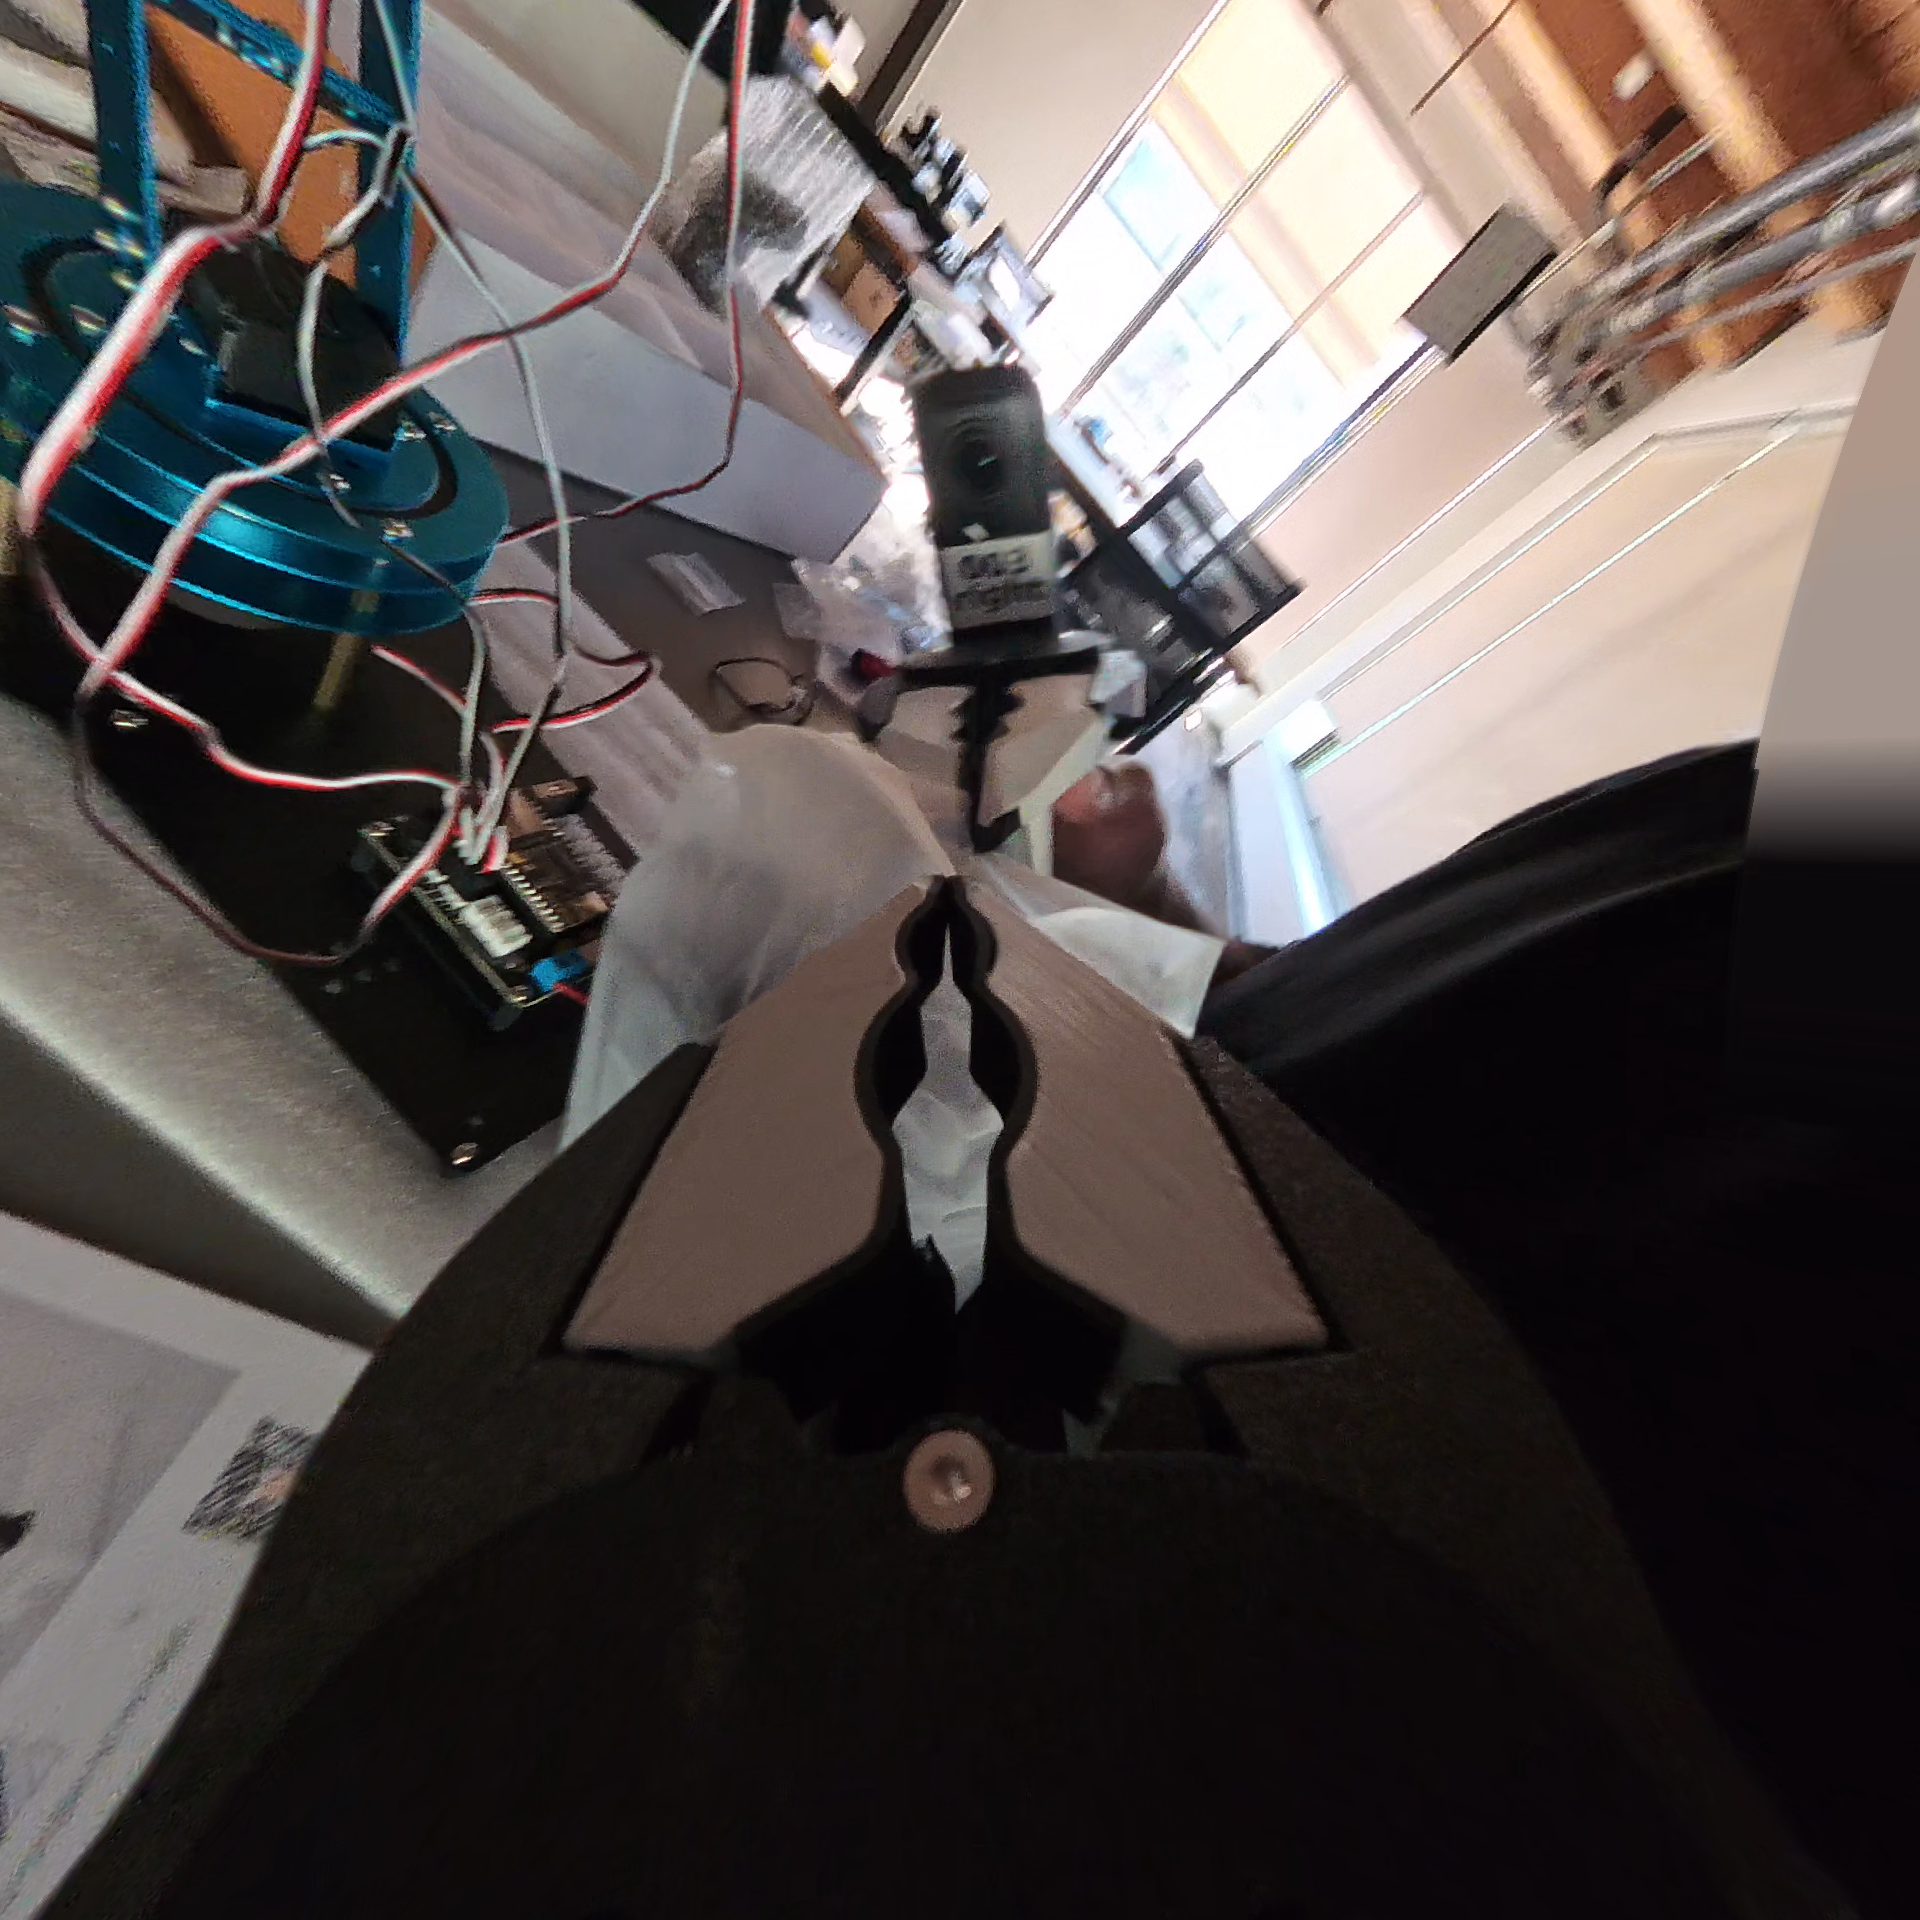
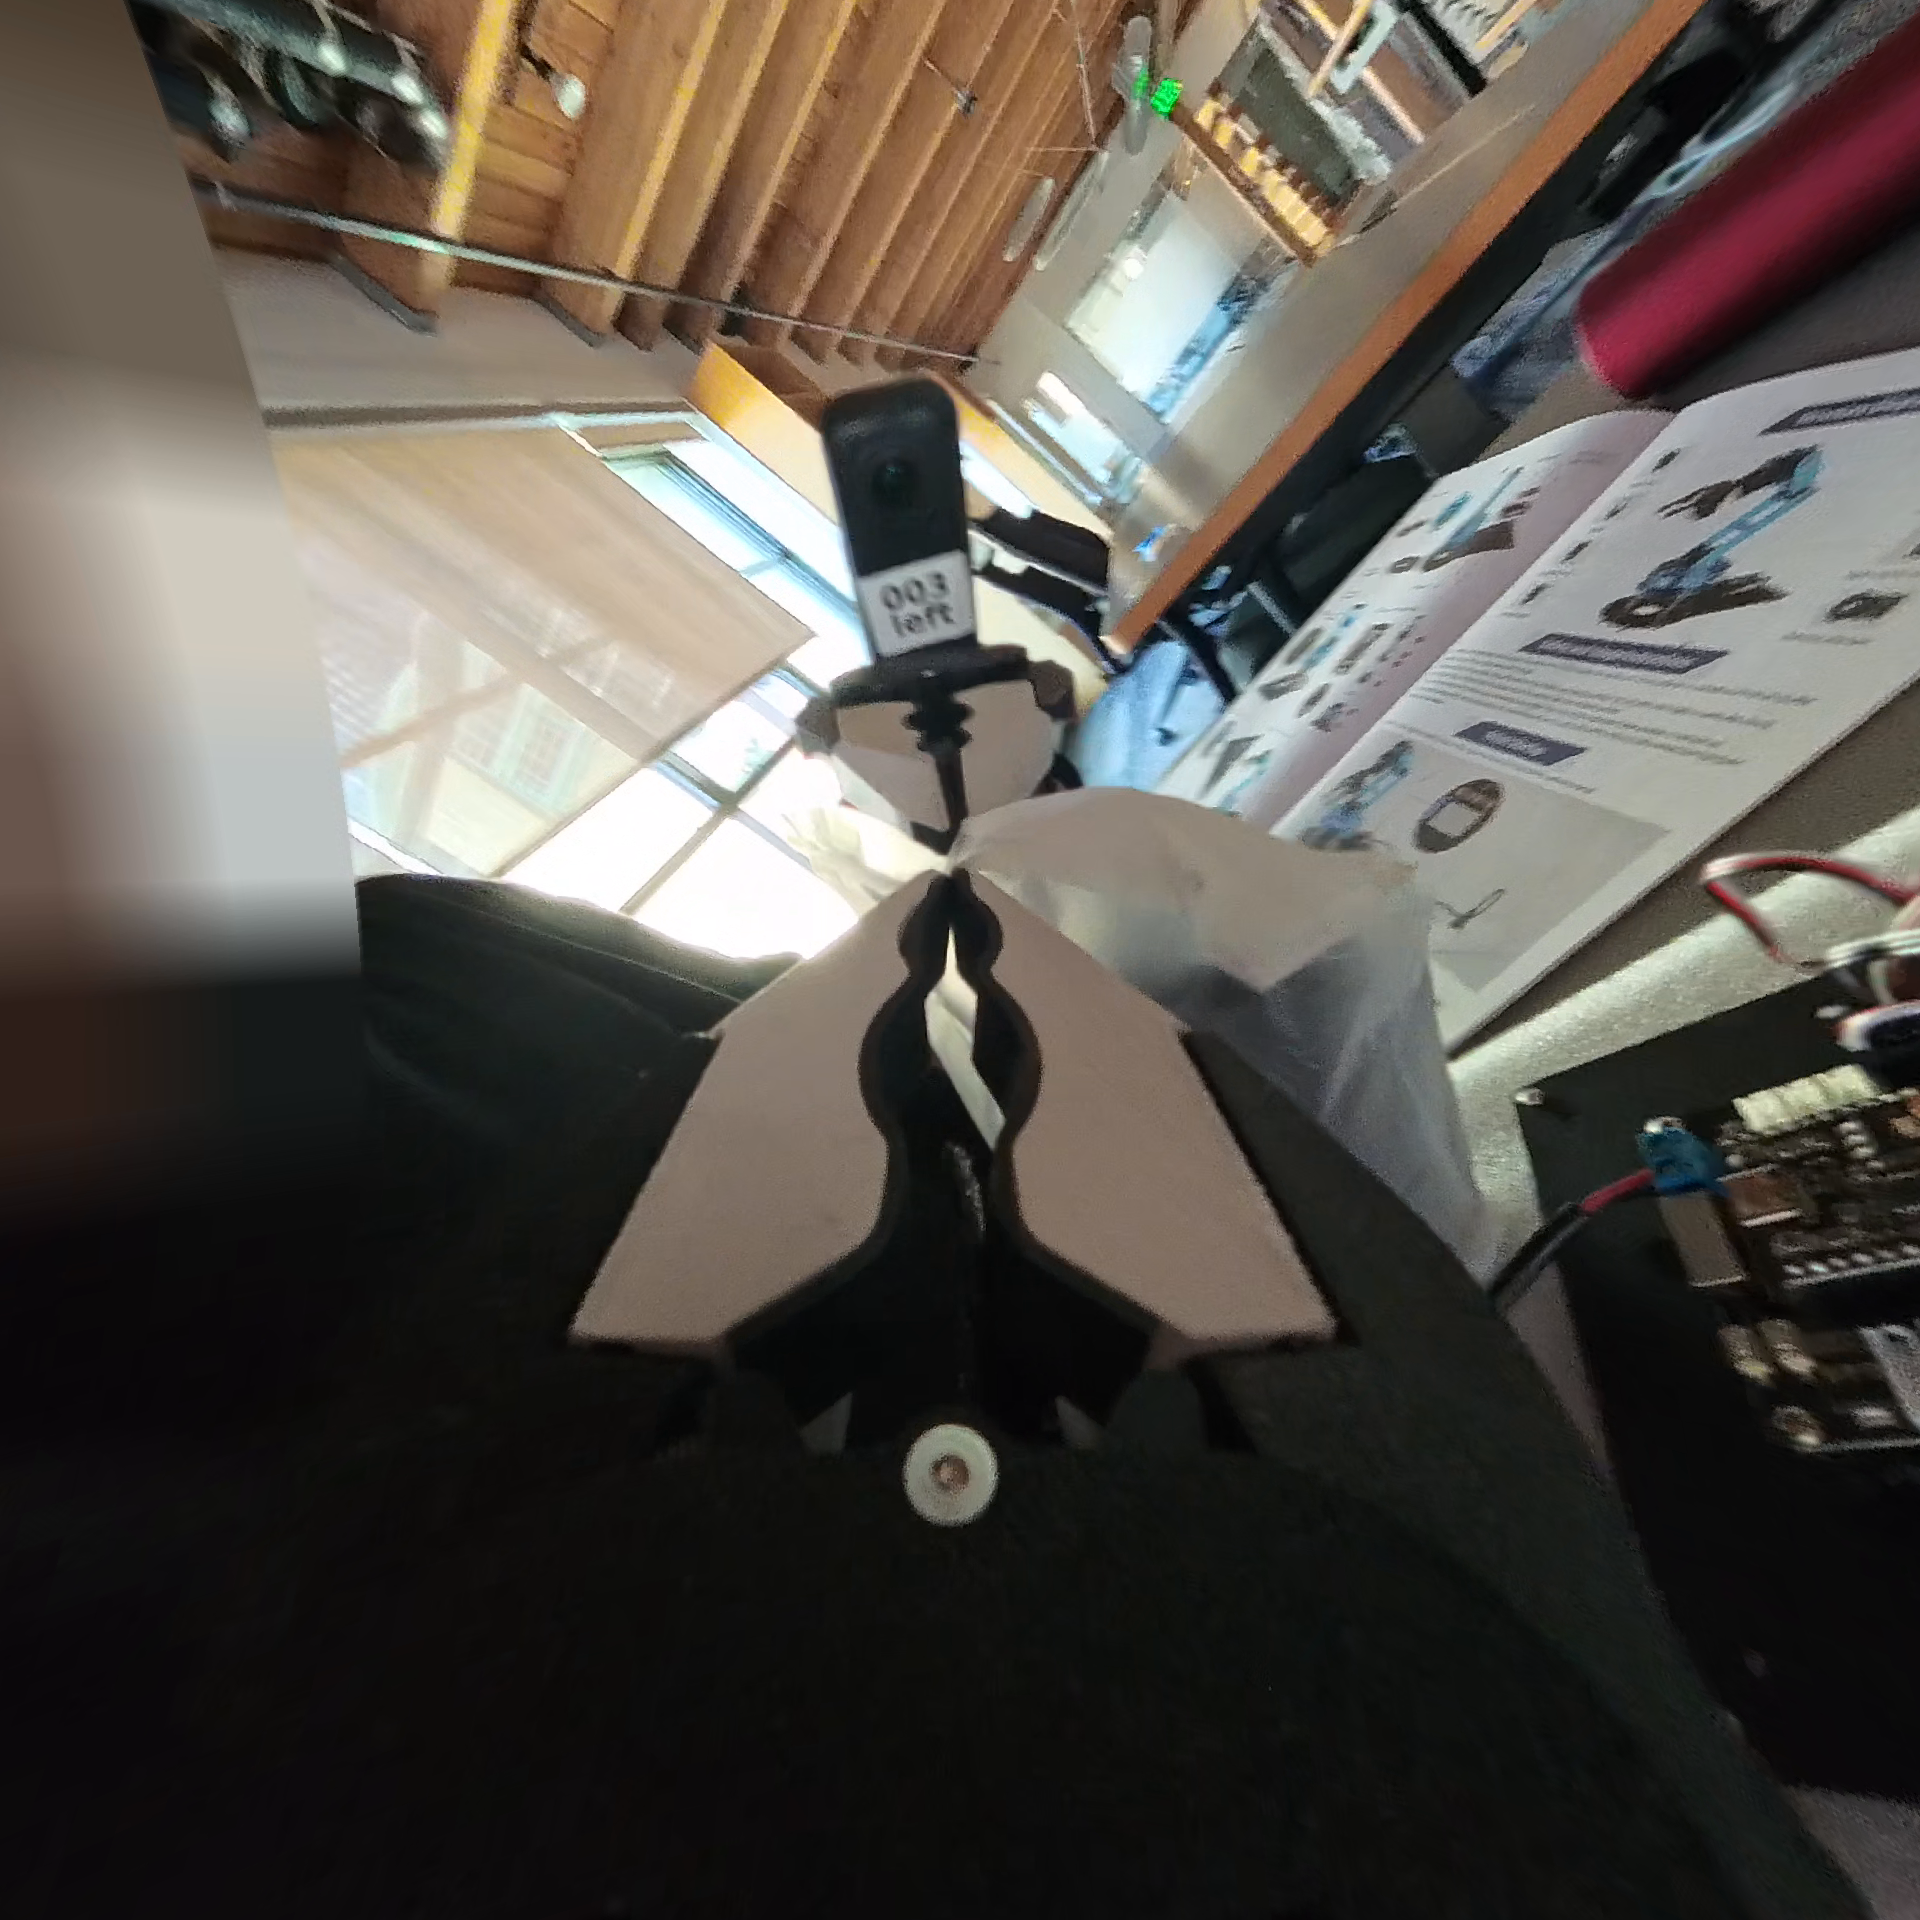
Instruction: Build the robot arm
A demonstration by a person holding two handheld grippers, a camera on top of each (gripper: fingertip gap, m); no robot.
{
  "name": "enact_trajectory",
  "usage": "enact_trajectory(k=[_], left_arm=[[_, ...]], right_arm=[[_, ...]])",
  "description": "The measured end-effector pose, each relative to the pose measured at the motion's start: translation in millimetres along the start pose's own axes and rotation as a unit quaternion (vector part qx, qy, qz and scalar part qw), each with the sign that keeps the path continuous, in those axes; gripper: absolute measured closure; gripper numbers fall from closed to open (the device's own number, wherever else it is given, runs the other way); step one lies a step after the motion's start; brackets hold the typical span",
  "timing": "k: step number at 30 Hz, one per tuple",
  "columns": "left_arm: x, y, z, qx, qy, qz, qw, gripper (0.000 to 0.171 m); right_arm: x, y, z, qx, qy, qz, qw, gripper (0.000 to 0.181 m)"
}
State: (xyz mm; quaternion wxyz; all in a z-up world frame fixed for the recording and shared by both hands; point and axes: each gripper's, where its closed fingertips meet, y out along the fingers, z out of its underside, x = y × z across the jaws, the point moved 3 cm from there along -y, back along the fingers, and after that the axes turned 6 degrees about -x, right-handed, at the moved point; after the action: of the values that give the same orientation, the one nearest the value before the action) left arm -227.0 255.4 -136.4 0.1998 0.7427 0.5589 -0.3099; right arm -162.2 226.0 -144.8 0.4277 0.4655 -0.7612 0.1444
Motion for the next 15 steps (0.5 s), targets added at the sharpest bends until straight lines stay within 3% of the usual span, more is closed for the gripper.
enact_trajectory(k=[4, 6, 9, 11, 15], left_arm=[[-7.0, 1.3, 0.4, 0.089, 0.057, -0.041, 0.994, 0.171], [-14.9, 4.4, -0.9, 0.133, 0.023, -0.035, 0.99, 0.17], [-17.9, 7.9, -7.6, 0.186, -0.056, -0.028, 0.98, 0.147], [-18.3, 10.7, -8.5, 0.226, -0.068, -0.031, 0.971, 0.146], [-23.6, 19.8, 6.1, 0.324, -0.023, -0.041, 0.945, 0.147]], right_arm=[[11.4, 3.8, 5.2, 0.032, -0.17, 0.084, 0.981, 0.181], [19.9, 4.3, 4.5, 0.037, -0.229, 0.11, 0.966, 0.181], [23.1, 4.6, 10.9, 0.039, -0.251, 0.116, 0.96, 0.181], [22.4, 3.0, 16.6, 0.034, -0.25, 0.115, 0.961, 0.181], [23.5, -5.6, 21.3, 0.009, -0.24, 0.114, 0.964, 0.181]])
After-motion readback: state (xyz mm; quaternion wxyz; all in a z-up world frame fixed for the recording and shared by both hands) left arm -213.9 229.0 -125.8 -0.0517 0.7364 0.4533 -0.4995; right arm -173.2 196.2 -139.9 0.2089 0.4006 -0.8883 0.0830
